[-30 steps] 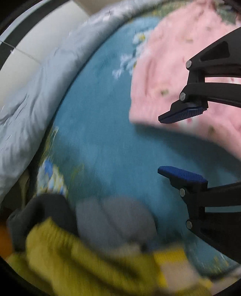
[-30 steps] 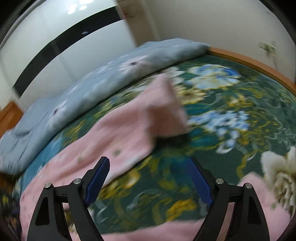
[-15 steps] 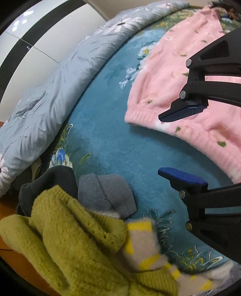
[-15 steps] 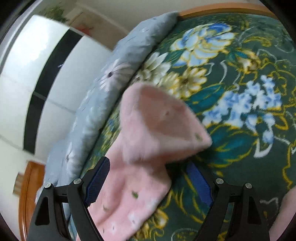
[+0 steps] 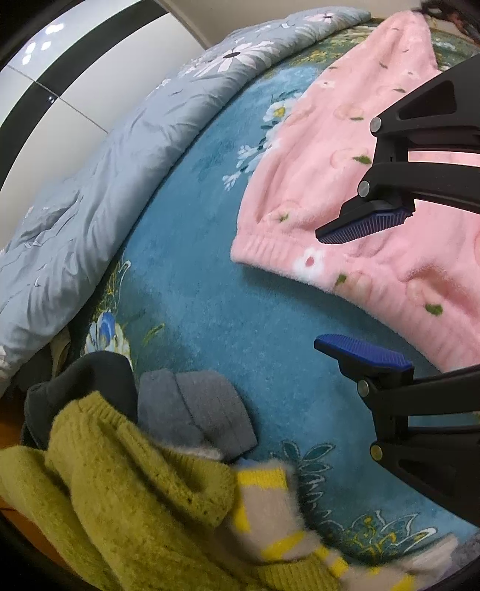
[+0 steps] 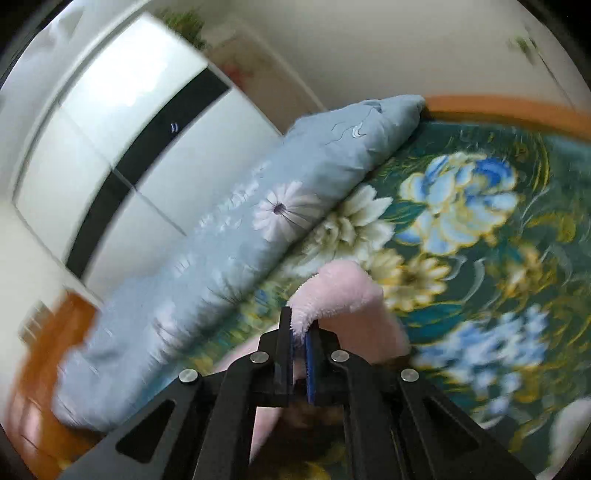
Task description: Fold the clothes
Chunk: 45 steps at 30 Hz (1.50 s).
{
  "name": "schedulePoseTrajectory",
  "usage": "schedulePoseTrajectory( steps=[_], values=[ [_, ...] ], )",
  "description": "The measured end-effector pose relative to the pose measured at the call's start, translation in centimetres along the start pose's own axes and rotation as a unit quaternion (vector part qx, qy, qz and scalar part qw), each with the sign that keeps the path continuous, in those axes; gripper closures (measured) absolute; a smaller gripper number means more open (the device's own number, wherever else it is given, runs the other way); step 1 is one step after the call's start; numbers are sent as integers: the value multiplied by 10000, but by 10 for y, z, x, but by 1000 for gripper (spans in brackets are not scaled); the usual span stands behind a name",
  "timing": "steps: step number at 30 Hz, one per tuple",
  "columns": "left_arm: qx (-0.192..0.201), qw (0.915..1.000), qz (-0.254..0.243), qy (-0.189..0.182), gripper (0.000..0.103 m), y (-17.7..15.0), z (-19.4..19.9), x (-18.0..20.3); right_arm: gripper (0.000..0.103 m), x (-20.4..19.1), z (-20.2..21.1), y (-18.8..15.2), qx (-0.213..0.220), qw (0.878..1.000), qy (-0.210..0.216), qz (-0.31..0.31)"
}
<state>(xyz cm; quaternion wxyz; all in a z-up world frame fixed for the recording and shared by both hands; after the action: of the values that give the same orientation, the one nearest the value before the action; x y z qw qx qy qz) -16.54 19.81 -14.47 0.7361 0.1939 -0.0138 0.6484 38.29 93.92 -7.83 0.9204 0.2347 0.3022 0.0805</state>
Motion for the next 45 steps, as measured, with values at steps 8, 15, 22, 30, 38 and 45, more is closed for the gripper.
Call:
schedulePoseTrajectory(
  steps=[8, 15, 22, 30, 38, 45],
  values=[
    [-53, 10000, 57, -35, 48, -6, 5, -1, 96, 87, -26, -43, -577, 9911, -658, -1005],
    [-209, 9996, 131, -164, 46, -16, -4, -3, 96, 77, -23, -33, -551, 9927, -473, -962],
    [-263, 9992, 261, -159, 46, -22, -8, -4, 98, 31, -24, -22, -356, 9974, -448, -445],
    [-345, 9989, 116, -289, 46, -28, -11, 14, 98, -134, -45, -86, -1111, 9568, 184, 2679],
    [-304, 9990, 223, -247, 46, -28, -7, 5, 98, -101, -28, -51, -709, 9677, -338, 2395],
    [-384, 9978, 467, -257, 46, -33, -14, -10, 98, 52, 20, -12, 11, 9908, -1311, 332]
  ],
)
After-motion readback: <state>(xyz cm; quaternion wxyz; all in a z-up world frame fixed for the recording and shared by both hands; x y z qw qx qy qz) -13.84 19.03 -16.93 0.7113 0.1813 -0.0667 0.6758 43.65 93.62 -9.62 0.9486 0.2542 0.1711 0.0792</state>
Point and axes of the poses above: each gripper's, at about its wrist camera, not at the fingertips, and z roughly against the way its jaws point, x to its right, y to its top, the point moved 6 cm from there along -z, roughly the way its jaws point, and after that the axes turned 9 degrees about -x, right-handed, at the moved point
